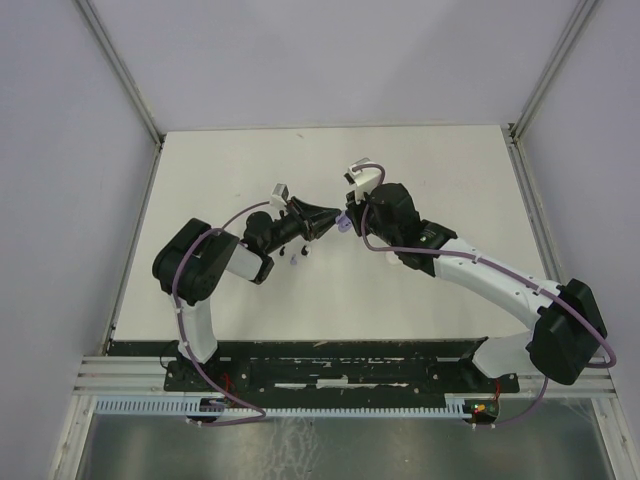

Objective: Insert the wireless bluetooth earbuds into the charging case
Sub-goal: Place the earbud in the charging case.

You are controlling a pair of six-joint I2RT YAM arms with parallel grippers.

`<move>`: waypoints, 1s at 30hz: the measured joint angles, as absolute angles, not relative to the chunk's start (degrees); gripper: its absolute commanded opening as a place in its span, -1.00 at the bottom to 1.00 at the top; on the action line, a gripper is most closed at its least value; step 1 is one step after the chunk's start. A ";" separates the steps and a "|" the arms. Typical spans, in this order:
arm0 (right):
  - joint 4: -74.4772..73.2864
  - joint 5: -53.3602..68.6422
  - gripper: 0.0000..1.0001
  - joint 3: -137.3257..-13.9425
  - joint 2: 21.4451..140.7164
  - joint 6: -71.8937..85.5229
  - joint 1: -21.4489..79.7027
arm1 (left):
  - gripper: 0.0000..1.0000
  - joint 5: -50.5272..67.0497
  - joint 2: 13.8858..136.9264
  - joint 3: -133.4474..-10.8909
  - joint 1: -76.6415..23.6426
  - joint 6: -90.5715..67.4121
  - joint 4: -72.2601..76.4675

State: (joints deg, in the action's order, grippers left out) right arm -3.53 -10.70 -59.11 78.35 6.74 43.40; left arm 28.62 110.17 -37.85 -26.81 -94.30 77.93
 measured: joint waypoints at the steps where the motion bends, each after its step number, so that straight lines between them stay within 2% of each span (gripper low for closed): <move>1: -3.57 -10.81 -0.66 -59.11 78.37 6.72 43.40 | -0.94 28.62 110.17 -37.85 -26.83 -94.30 77.97; 30: -3.97 -11.07 -0.68 -59.11 79.75 6.70 43.40 | -0.94 28.40 110.10 -37.85 -26.81 -95.26 79.94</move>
